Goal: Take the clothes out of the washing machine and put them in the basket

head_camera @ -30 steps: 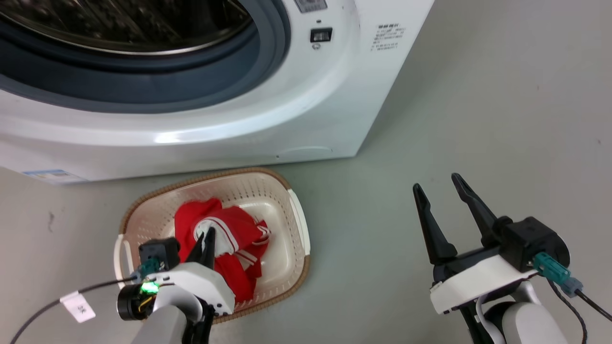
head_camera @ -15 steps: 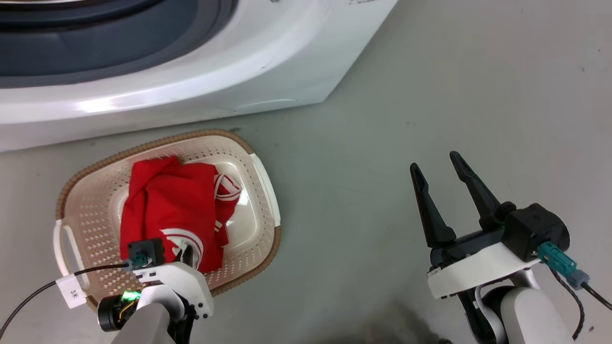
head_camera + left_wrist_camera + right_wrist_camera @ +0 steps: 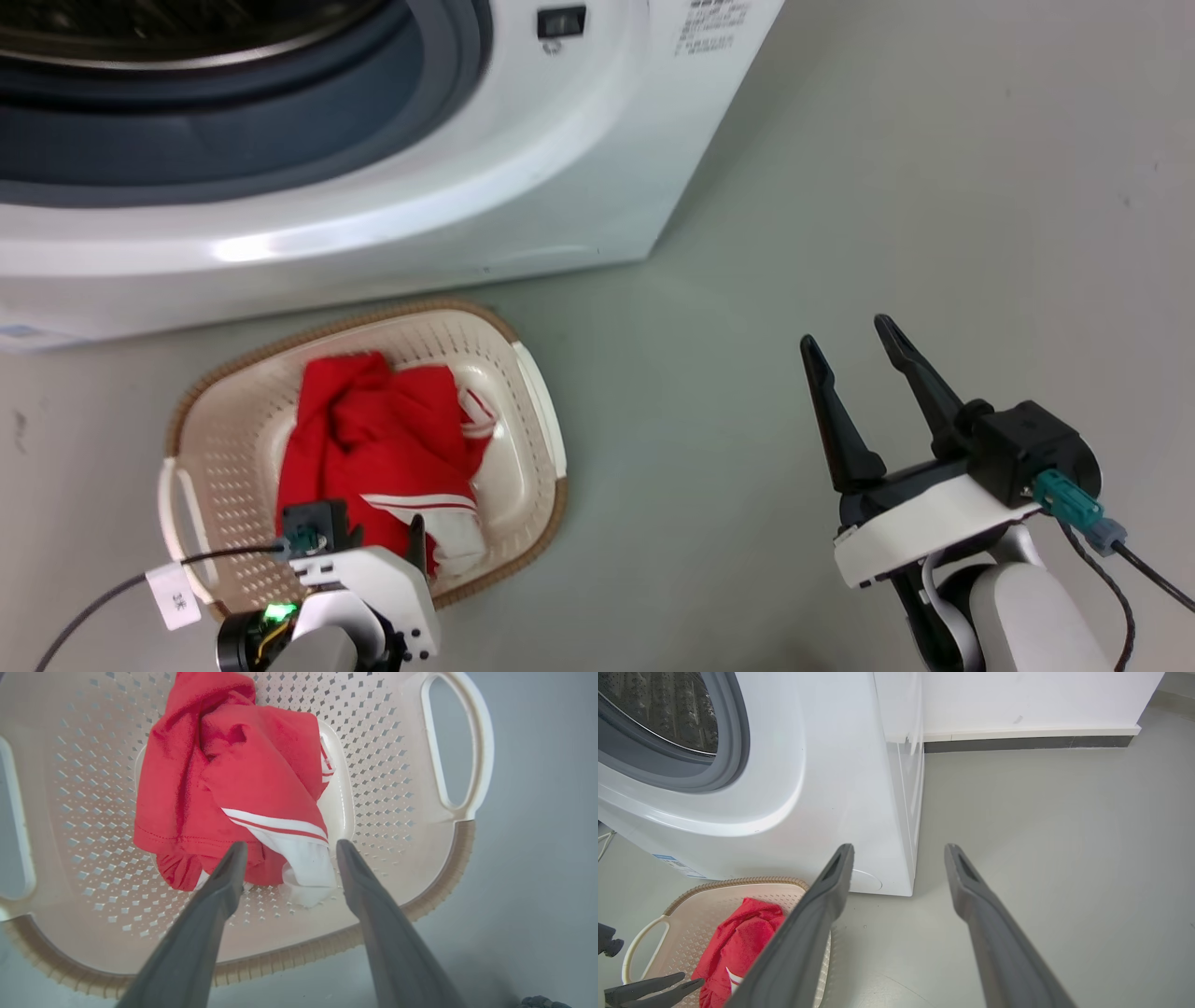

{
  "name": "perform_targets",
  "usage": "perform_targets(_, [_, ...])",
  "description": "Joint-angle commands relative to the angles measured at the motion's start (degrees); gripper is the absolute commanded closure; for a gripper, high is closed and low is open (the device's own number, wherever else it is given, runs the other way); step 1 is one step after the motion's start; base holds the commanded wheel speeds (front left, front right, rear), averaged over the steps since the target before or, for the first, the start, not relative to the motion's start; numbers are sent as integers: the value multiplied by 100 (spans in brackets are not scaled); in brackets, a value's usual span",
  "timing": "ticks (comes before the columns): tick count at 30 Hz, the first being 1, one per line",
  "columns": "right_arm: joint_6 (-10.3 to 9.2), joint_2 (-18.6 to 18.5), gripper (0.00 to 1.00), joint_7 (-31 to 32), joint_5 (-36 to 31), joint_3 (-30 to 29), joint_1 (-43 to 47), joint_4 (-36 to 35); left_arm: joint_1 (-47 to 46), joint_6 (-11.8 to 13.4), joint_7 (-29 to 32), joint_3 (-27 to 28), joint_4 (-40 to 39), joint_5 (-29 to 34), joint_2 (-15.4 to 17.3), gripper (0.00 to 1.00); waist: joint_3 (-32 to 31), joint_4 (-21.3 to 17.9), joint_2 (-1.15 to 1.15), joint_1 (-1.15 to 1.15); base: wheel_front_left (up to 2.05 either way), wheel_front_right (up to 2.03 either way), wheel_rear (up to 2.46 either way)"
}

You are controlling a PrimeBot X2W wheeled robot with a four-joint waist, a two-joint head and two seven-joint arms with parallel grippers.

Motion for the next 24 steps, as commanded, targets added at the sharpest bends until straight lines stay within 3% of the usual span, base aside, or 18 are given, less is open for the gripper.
perform_targets(1, [-3,-7,0,13,-15,-32,85,49,182,25,-14,39,-108,28,-40,0,-562,180,0,-1,0,0,0])
perform_targets(10, [-2,-5,0,194,-148,-301,459,121,1026,155,-13,556,-1730,237,-165,0,-1632,589,0,-1,0,0,0])
perform_targets(17, [-2,-6,0,351,-242,-533,756,-54,1677,140,-13,1120,-3516,662,-271,0,-2176,786,0,-1,0,0,0])
perform_targets(24, [-2,-6,0,497,-319,-780,1012,-277,2158,69,-13,1307,-5365,1100,-339,0,-2596,914,0,-1,0,0,0])
